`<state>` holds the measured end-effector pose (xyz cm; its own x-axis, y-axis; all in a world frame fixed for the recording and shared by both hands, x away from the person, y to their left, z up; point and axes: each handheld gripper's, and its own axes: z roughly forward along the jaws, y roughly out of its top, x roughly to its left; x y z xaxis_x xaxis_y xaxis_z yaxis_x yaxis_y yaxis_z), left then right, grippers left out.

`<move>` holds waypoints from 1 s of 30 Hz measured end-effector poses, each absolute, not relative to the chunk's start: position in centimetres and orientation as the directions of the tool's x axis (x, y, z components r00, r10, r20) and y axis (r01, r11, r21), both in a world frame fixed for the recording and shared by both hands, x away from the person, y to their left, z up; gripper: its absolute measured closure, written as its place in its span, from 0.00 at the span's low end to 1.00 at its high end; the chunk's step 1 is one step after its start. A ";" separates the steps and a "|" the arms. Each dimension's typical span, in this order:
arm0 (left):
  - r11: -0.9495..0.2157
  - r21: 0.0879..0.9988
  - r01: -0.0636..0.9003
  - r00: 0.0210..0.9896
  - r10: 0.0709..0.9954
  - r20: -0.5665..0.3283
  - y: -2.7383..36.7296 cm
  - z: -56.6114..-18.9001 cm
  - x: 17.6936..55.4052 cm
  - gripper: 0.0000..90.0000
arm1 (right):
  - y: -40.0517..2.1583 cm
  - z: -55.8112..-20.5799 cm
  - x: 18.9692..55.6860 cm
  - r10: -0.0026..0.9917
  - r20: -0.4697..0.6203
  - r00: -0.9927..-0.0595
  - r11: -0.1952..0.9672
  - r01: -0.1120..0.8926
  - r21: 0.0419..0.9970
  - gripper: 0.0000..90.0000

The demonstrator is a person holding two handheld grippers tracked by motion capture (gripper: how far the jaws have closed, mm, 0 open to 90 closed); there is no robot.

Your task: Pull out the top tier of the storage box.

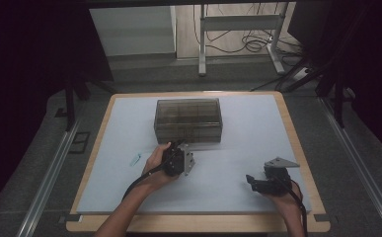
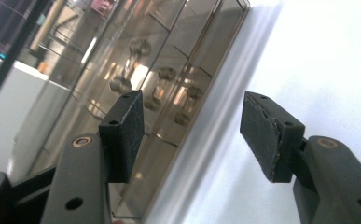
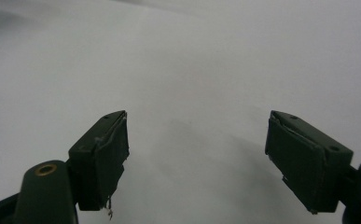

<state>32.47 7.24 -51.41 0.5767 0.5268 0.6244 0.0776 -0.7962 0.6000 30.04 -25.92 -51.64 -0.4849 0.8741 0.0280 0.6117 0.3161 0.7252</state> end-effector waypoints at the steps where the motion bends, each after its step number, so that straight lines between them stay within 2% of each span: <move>1: -0.791 0.606 0.086 0.584 0.533 0.612 7.4 -51.4 32.4 0.45 | -25.9 -51.6 30.0 0.874 0.028 -0.485 0.316 0.612 0.725 0.23; 15: -0.731 0.659 0.177 0.644 0.592 0.484 9.3 -51.7 31.6 0.46 | -25.6 -51.6 30.0 0.872 0.027 -0.488 0.315 0.604 0.732 0.24; 30: -0.695 0.665 0.275 0.670 0.634 0.386 11.2 -51.5 30.9 0.40 | -25.1 -51.6 30.0 0.864 0.020 -0.502 0.328 0.594 0.735 0.24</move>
